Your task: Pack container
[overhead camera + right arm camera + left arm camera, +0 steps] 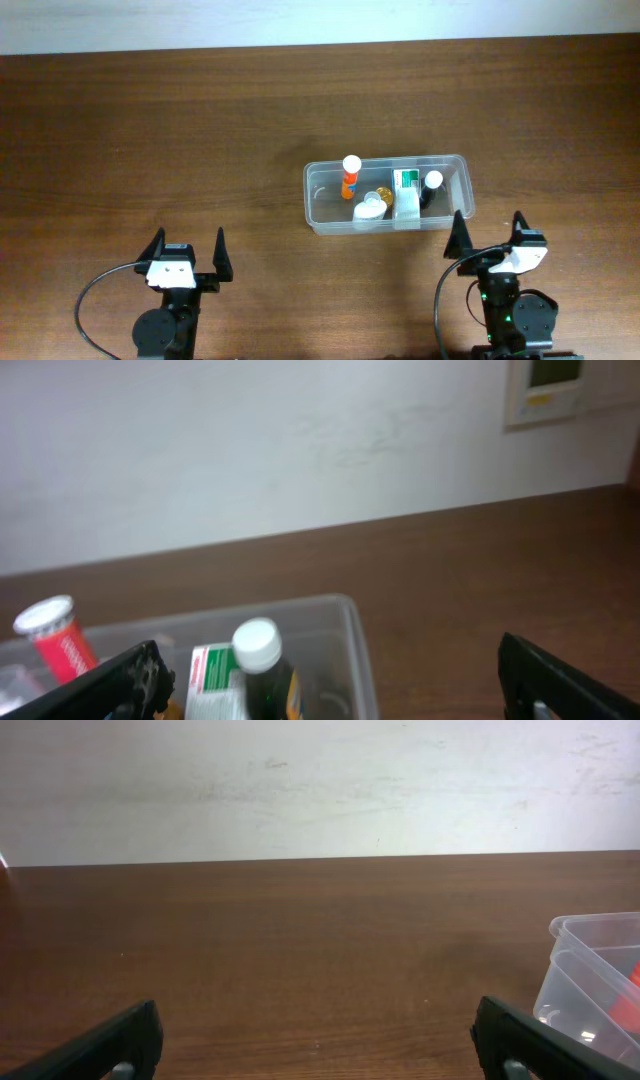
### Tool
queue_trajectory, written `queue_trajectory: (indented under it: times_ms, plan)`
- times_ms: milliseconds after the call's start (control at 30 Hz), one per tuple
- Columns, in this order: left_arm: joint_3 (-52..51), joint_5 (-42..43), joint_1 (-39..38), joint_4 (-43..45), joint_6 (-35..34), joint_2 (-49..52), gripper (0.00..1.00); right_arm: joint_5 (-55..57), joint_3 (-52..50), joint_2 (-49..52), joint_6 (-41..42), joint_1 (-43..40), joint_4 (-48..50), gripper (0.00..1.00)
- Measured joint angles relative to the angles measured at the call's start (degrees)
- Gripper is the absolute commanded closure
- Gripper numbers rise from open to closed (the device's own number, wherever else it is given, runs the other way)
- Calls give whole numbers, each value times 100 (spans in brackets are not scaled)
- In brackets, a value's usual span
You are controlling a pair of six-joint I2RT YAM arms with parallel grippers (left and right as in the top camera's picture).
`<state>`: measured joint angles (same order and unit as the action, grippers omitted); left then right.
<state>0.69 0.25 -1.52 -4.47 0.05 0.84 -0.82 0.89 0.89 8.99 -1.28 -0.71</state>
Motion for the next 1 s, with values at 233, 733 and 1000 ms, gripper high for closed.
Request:
queue_trajectory:
  times_ms: [233,733,1000]
  plan:
    - [0,0,0,2,0,0,0,-87,-17,-4,-214,352,-289,2]
    - [2,0,0,2,2,0,1,-103,-22,-9,-284,455,-339,2]
    - [0,0,0,2,0,0,1,-103,-22,-9,-295,455,-339,2]
